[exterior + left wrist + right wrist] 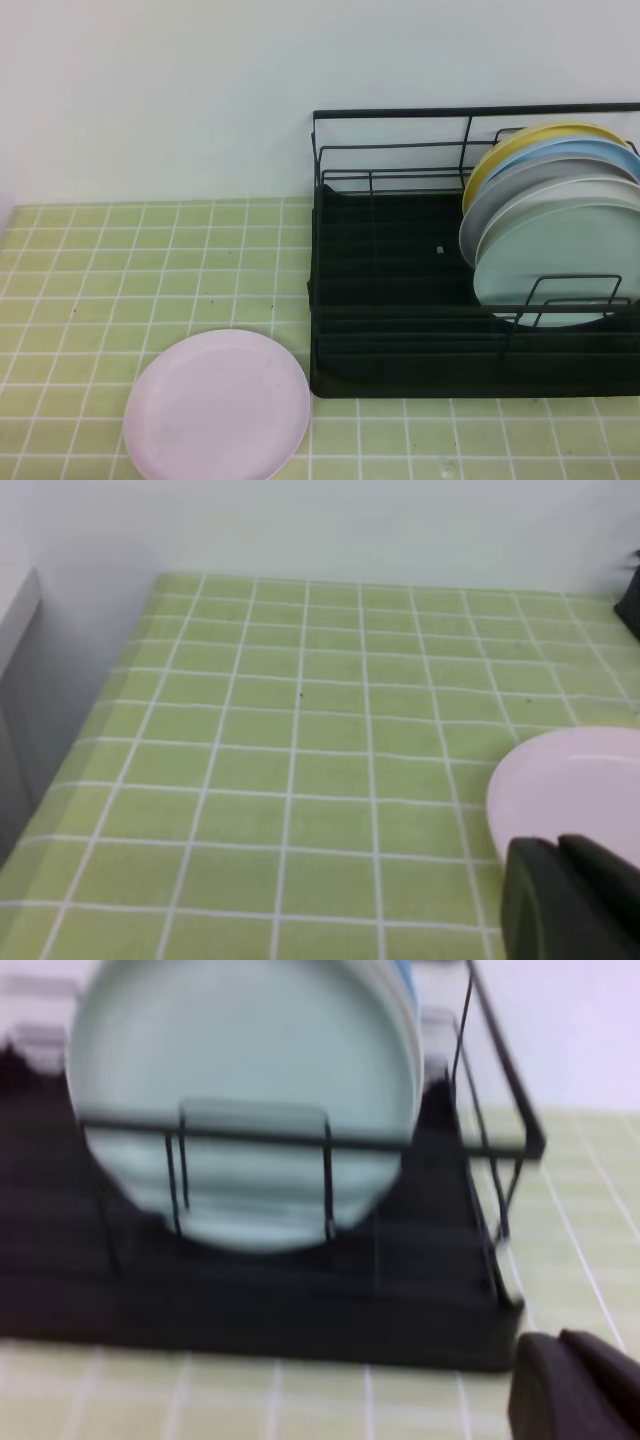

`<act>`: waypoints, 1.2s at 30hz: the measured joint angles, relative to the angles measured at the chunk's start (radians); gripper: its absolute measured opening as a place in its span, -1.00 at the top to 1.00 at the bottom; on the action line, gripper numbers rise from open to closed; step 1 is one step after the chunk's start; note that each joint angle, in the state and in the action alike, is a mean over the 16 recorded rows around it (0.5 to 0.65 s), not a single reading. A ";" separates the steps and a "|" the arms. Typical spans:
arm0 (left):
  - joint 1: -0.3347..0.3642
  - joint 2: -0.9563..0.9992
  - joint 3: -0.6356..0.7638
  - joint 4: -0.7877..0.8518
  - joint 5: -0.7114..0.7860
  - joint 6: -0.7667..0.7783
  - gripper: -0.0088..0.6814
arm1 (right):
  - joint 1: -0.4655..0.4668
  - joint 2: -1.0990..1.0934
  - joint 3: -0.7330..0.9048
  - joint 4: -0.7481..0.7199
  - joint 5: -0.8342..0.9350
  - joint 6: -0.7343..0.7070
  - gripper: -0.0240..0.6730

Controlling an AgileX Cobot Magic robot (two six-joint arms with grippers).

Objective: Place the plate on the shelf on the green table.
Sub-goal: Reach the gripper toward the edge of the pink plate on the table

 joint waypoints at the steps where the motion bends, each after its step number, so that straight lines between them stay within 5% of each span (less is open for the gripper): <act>1: 0.000 0.000 0.000 -0.016 -0.010 -0.001 0.98 | 0.000 0.000 -0.002 0.023 -0.016 0.000 0.94; 8: 0.000 0.000 0.000 -0.248 -0.108 -0.011 0.98 | 0.000 0.000 0.000 0.365 -0.174 -0.008 0.94; 18: 0.000 0.000 0.000 -0.781 -0.226 -0.042 0.98 | 0.000 0.002 -0.003 0.820 -0.295 -0.088 0.94; 25: 0.000 0.000 0.000 -0.975 -0.238 -0.053 0.98 | 0.000 0.002 -0.017 0.867 -0.241 -0.144 0.94; 36: 0.000 0.000 0.000 -1.014 -0.135 0.081 0.98 | 0.000 0.002 -0.169 0.862 0.011 -0.399 0.94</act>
